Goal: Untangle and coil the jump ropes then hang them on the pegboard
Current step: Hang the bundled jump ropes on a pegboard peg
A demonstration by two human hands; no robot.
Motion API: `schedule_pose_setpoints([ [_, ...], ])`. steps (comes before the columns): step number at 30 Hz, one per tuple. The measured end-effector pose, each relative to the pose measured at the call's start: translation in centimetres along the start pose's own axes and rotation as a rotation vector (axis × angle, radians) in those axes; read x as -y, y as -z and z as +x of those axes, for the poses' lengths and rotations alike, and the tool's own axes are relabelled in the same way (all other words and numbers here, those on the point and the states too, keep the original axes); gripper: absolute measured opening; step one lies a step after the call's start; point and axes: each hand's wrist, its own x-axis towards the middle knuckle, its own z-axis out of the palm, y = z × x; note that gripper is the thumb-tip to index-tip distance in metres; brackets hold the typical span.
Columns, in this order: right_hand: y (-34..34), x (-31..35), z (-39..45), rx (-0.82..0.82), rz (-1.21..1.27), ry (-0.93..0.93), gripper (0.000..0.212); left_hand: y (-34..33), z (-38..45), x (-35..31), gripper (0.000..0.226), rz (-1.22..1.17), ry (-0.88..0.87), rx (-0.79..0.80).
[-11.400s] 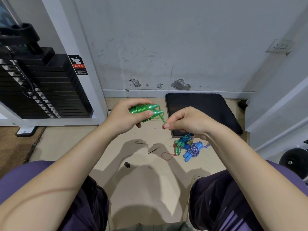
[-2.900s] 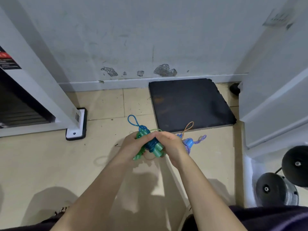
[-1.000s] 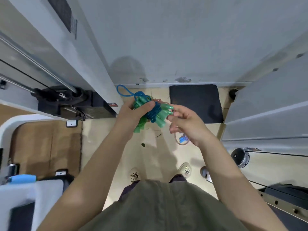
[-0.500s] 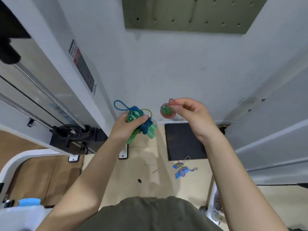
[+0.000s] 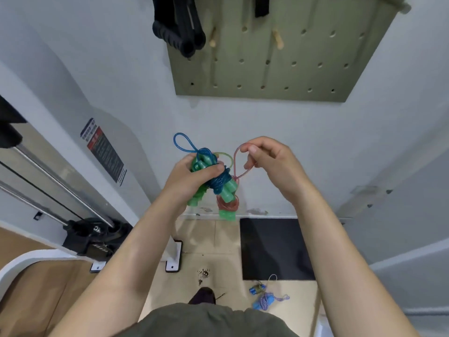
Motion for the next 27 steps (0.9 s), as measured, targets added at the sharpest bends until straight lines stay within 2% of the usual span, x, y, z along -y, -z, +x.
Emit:
schedule_pose_setpoints([
  [6, -0.5, -0.2, 9.2, 0.062, -0.022, 0.050, 0.021, 1.5, 9.1, -1.5, 0.035, -0.129, -0.102, 0.191],
  [10, -0.4, -0.1, 15.2, 0.036, 0.014, 0.043, 0.020, 2.1, 14.9, -3.0, 0.031, -0.152, -0.112, 0.319],
  [18, 0.7, 0.6, 21.1, -0.060, -0.008, 0.011, 0.018, 1.6, 21.5, -5.8, 0.036, -0.198, -0.153, 0.310],
  [21, 2.2, 2.0, 21.7, -0.121, -0.020, 0.058, 0.016, -0.4, 21.9, -7.0, 0.048, -0.221, -0.209, 0.334],
  [27, 6.4, 5.2, 21.2, -0.214, 0.009, 0.179, 0.017, -4.9, 22.7, -11.0, 0.044, -0.240, -0.303, 0.387],
])
